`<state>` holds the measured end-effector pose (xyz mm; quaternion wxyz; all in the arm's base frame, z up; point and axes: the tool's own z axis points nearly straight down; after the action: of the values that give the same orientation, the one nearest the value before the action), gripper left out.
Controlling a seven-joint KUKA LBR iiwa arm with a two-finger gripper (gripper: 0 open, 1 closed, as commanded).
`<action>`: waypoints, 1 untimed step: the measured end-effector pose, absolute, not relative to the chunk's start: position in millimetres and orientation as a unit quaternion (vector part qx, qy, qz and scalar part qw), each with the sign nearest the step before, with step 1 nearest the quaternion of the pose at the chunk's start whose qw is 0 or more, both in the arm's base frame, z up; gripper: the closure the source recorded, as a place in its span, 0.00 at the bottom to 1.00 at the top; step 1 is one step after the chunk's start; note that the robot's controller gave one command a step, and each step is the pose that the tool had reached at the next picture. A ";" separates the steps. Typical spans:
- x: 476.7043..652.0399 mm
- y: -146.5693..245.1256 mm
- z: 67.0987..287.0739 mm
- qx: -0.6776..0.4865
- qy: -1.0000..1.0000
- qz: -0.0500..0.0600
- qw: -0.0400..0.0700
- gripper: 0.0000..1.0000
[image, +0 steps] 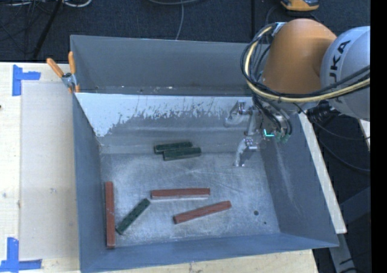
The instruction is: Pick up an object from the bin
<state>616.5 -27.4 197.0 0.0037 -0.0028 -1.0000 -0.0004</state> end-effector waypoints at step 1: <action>618.1 -27.4 201.4 -0.002 -1.000 0.000 0.000 0.00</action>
Offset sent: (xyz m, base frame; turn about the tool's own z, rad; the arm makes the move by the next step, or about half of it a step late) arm -0.0583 0.0397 -0.0851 -0.1547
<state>618.1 -27.4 201.4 -0.0001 -0.0025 -1.0000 -0.0001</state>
